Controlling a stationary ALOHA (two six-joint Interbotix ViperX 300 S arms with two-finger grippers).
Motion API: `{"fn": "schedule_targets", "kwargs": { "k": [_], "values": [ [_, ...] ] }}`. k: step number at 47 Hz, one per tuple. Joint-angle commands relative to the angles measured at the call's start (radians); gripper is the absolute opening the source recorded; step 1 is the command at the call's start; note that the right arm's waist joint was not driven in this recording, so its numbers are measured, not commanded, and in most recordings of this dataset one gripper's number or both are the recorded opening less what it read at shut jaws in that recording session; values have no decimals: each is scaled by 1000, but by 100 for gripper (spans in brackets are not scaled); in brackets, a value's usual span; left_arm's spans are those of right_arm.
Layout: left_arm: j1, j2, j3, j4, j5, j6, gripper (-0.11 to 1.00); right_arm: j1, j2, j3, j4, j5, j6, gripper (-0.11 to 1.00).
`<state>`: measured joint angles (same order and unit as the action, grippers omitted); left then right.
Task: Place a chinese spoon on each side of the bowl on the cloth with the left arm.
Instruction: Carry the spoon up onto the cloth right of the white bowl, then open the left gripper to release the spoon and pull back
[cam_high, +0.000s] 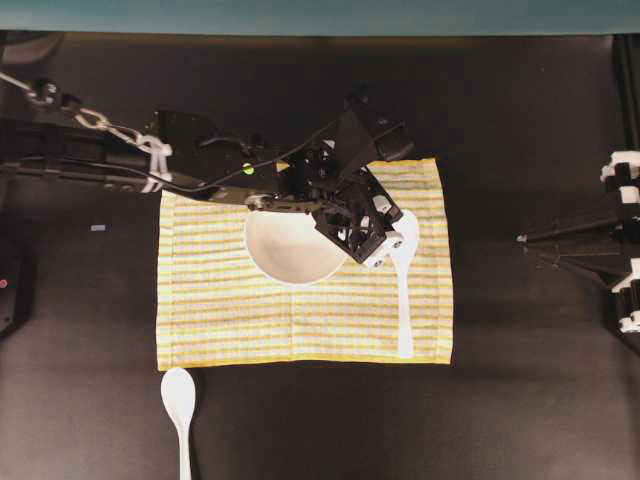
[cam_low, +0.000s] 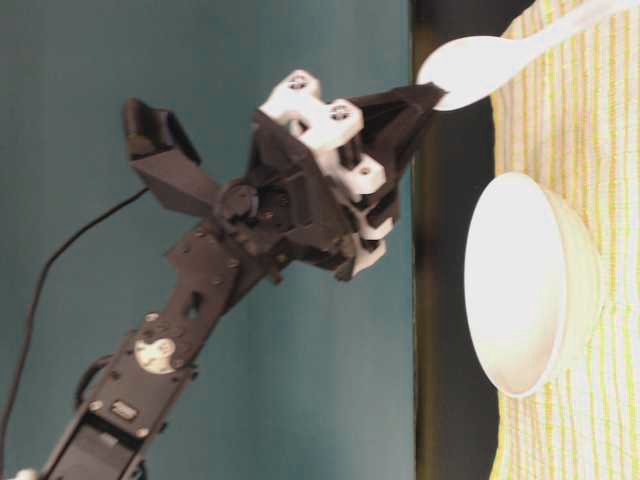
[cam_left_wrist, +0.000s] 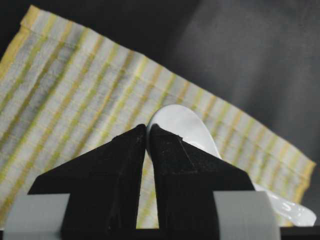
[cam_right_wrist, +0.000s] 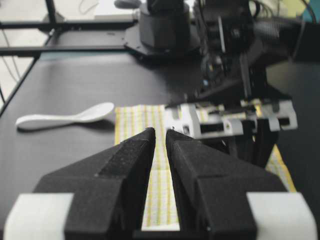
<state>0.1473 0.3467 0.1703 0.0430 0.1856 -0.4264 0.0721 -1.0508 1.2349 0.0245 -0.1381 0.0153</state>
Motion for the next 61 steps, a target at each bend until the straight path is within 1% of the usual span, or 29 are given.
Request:
{"fn": "schedule_targets", "kwargs": {
  "k": [1, 7, 17, 28, 31, 34, 36, 37, 43, 47, 49, 55, 61],
  "values": [
    [3, 5, -11, 5, -38, 29, 5, 0, 8, -6, 2, -11, -3, 17],
    [5, 25, -17, 5, -43, 55, 5, 0, 6, -6, 2, -12, -3, 17],
    [-3, 28, -6, 5, -35, 57, 5, 0, 5, -5, 2, -11, -6, 17],
    [2, 46, -6, 3, -61, 61, 6, 0, 5, -2, 2, -12, -8, 17],
    [3, 48, -6, 5, -66, 61, 8, 0, 5, -2, 2, -12, -8, 17],
    [3, 48, -8, 5, -66, 67, 15, 0, 2, -2, 2, -11, -8, 17],
    [3, 49, -6, 5, -66, 71, 23, 0, 0, -2, 2, -9, -8, 17],
    [5, 49, -6, 5, -66, 74, 28, 0, -2, -2, 2, -9, -8, 17],
    [5, 44, 3, 3, -64, 87, 63, 0, -9, -2, 2, -5, -2, 17],
    [-5, 17, 15, 5, -63, 89, 80, 0, -14, 0, 2, 2, 5, 17],
    [-17, -5, 28, 5, -61, 89, 81, 0, -18, 0, 2, 8, 5, 17],
    [-94, -109, 95, 5, -60, 91, 77, 0, -32, 0, 2, 25, 5, 17],
    [-207, -244, 219, 5, -61, 77, 77, 0, -46, 2, 2, 37, 5, 17]
  ]
}}
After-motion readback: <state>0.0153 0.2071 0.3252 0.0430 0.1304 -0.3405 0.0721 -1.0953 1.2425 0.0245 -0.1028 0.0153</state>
